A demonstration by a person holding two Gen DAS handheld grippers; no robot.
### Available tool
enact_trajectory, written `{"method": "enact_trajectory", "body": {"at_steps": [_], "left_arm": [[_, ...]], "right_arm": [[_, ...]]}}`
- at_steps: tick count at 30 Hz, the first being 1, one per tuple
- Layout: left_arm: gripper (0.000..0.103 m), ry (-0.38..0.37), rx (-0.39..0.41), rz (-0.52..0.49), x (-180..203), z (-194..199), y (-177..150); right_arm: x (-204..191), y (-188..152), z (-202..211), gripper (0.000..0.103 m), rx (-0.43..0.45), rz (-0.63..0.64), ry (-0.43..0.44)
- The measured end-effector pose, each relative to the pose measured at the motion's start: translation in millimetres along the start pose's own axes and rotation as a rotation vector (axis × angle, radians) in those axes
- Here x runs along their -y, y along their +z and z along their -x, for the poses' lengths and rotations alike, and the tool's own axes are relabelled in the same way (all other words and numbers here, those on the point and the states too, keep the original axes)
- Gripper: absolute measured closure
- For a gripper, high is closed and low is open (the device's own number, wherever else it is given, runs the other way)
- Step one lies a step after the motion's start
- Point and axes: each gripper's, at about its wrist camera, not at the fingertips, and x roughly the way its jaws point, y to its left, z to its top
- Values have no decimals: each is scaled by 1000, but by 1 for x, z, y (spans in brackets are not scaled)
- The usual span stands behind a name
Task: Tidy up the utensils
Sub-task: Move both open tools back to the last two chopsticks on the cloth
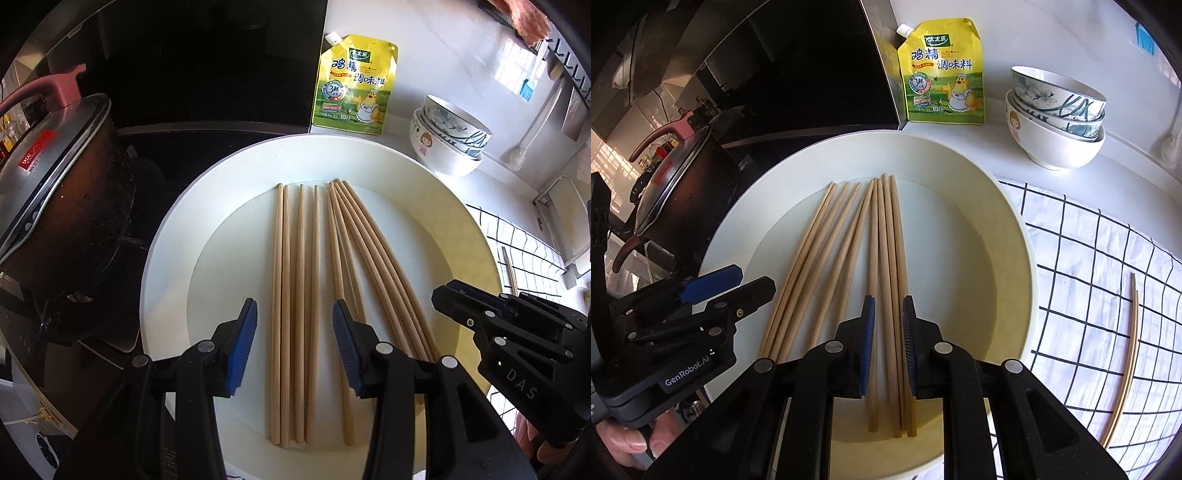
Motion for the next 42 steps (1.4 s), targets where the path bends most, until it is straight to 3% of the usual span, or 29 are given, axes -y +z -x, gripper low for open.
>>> {"method": "enact_trajectory", "body": {"at_steps": [18,32,38,42], "left_arm": [[60,-29,44,-41,54,26,-6],[58,-110,42,-125,138,29,-13],[58,-151,26,-161,178,23,-17],[53,-172,12,-172,198,17,-22]], "right_arm": [[46,-27,60,88,79,-61,-31],[132,-63,97,84,102,-162,-150],[172,-85,102,83,79,-213,-199],[190,-98,97,77,51,-228,-225]]}}
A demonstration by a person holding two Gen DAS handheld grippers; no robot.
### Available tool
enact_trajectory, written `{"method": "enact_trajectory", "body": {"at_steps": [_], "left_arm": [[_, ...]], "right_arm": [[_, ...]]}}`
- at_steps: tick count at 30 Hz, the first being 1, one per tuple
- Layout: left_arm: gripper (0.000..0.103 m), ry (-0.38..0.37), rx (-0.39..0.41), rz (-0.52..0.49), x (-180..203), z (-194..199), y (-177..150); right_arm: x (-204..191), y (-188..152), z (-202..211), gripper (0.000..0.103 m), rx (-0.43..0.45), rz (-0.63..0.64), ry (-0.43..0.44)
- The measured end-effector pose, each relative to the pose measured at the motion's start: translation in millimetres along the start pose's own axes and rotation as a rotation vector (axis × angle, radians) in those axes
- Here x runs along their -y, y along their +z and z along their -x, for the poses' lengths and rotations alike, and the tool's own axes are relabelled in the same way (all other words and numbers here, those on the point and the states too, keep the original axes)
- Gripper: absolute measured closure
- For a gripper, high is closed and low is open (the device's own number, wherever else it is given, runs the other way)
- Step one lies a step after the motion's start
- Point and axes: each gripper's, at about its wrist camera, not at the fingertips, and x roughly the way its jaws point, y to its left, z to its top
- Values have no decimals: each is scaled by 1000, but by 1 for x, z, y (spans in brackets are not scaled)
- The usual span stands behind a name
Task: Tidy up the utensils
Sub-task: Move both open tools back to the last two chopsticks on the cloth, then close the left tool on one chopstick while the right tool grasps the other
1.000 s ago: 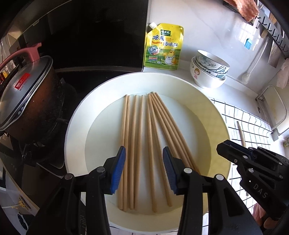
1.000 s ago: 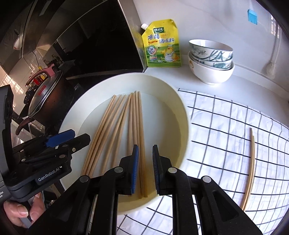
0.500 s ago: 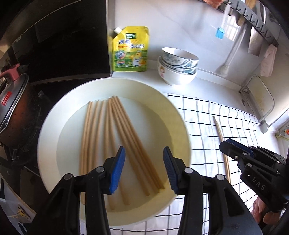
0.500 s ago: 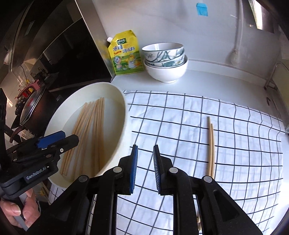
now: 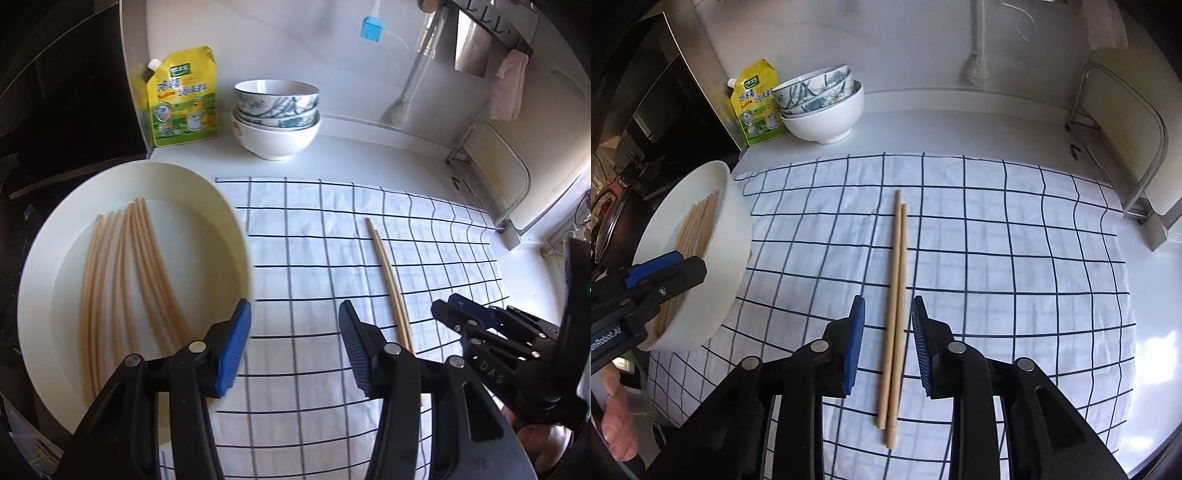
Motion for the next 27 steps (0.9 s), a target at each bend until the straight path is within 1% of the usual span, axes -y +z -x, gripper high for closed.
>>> {"method": "enact_trajectory", "body": {"at_steps": [6,13,21,27], "left_arm": [[48,-1,-13,-8,21,-10,-7],[46,27,-36,-5,28,-20,-14],[46,48,-60,-9,31,-27,-18],[46,50,-65,-6,34,-30,-19]], "right_arm": [[19,-16,-17,74,-36,-4,-4],[19,-28,-38,74,-68,22,11],[18,-33,-47,74,-60,34,15],[12,-37,-46,74,-47,86,-4]]}}
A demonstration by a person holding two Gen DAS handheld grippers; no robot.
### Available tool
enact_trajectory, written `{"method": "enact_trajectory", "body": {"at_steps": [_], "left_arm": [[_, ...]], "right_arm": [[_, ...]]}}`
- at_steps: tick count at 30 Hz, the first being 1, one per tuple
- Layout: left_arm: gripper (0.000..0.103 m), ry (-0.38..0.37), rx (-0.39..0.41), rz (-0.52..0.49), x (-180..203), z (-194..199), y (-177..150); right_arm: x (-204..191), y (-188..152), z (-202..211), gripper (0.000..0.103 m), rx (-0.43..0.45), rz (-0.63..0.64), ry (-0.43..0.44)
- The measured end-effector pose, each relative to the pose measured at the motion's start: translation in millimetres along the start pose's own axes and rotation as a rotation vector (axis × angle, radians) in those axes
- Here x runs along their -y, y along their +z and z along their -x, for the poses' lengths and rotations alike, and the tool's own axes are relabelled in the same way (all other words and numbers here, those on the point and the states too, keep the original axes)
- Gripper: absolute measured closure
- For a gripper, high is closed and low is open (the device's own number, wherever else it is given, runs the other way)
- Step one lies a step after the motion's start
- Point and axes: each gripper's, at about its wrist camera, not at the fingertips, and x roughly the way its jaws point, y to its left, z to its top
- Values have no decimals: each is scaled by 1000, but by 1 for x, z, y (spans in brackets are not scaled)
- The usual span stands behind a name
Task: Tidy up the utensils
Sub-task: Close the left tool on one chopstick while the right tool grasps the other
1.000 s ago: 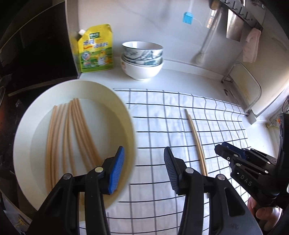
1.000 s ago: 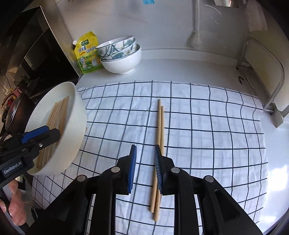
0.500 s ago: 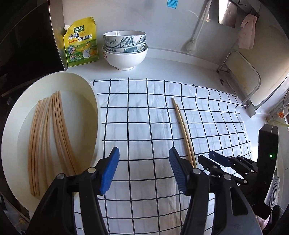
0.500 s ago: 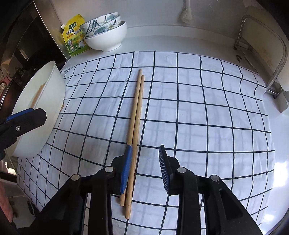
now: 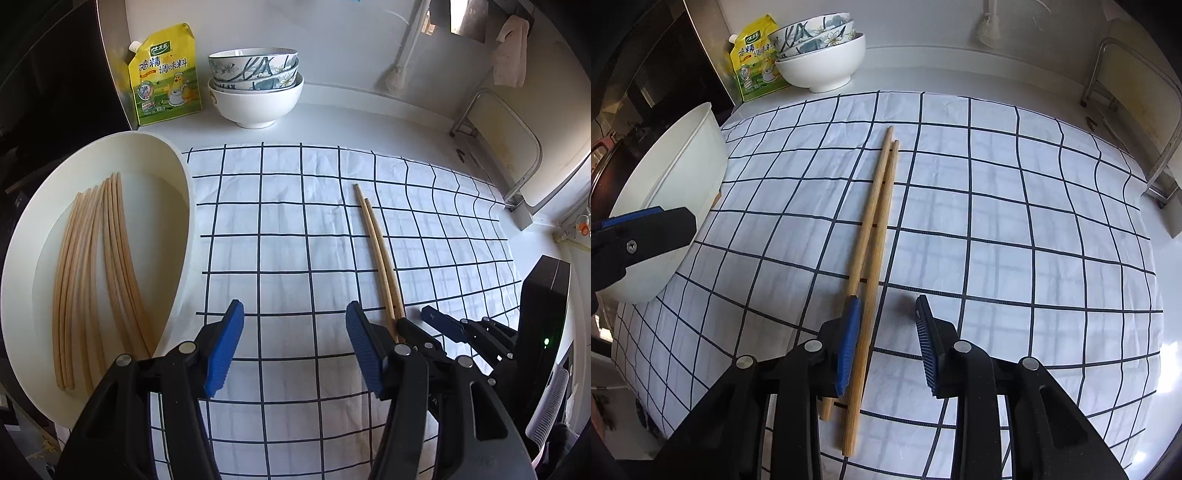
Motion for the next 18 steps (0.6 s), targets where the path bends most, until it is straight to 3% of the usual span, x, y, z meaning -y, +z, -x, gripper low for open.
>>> {"method": "enact_trajectory", "body": {"at_steps": [3,6,16,18], "left_arm": [[46,1,-3,-5,4,-1,-1],[46,-4,-12,-12,7,-4,-1],[43,-16,-26,-54,36,-22,-3],[38,-5,-22,-63,43,-30,-4]], "right_arm": [[-3,-2,1,76,6,21,-3],[-1,-3,1,96,10,28,-8],[37,-3,6,96,30,-26,-24],[48,-5,8,96,31,-45,-35]]}}
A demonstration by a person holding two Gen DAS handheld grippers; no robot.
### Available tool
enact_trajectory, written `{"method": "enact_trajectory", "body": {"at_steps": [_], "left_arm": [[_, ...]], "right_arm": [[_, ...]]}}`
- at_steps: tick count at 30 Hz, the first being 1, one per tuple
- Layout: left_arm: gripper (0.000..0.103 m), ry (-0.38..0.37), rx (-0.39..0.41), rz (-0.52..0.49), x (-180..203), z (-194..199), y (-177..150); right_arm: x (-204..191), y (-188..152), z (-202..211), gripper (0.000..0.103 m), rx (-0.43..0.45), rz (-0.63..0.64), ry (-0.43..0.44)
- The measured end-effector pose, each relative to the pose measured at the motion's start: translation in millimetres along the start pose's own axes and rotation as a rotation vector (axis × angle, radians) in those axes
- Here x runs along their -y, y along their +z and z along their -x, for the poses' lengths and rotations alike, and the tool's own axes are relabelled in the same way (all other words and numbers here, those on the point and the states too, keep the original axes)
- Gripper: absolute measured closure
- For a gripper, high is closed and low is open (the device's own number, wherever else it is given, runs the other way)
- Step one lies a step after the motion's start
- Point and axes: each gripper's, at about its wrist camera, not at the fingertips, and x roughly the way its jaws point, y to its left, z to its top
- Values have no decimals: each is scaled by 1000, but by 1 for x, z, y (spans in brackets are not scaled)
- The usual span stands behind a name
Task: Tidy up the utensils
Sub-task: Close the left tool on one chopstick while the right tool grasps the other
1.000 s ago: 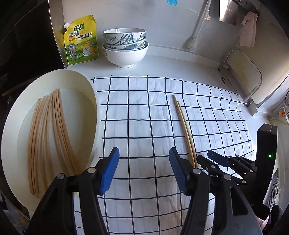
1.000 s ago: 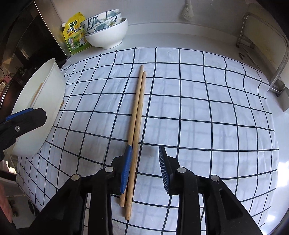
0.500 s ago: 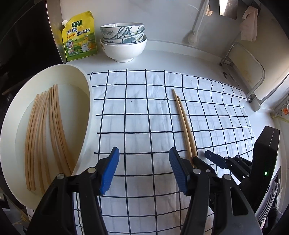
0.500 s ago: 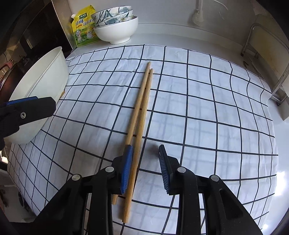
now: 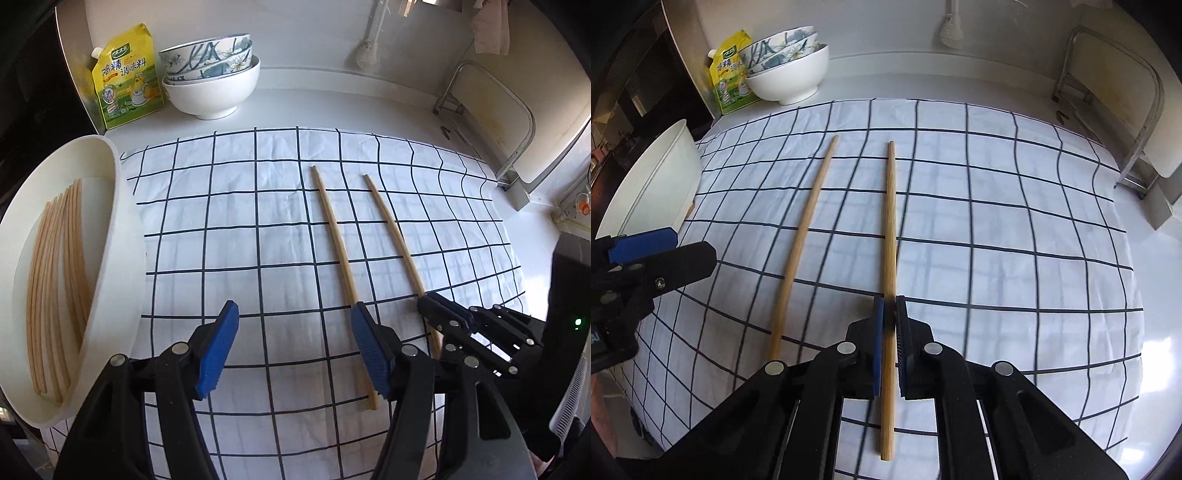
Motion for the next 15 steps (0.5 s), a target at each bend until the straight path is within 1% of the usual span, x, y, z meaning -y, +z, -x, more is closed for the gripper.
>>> {"method": "enact_trajectory", "body": {"at_steps": [5,7,11,15], "left_arm": [[37,29,-18,-7,13,-24,0],[37,29,-18,-6,17,-29,1],[32,49,-12,-22,25,-38,3],[32,59,-23,-22,27,-45,4]], "right_arm": [[21,-5,5,97,-1,-34,-6],[25,-8,7,96,1,-37,-4],[29,-10,8,96,4,-48,4],[31,-11,8,96,3,-48,23]]}}
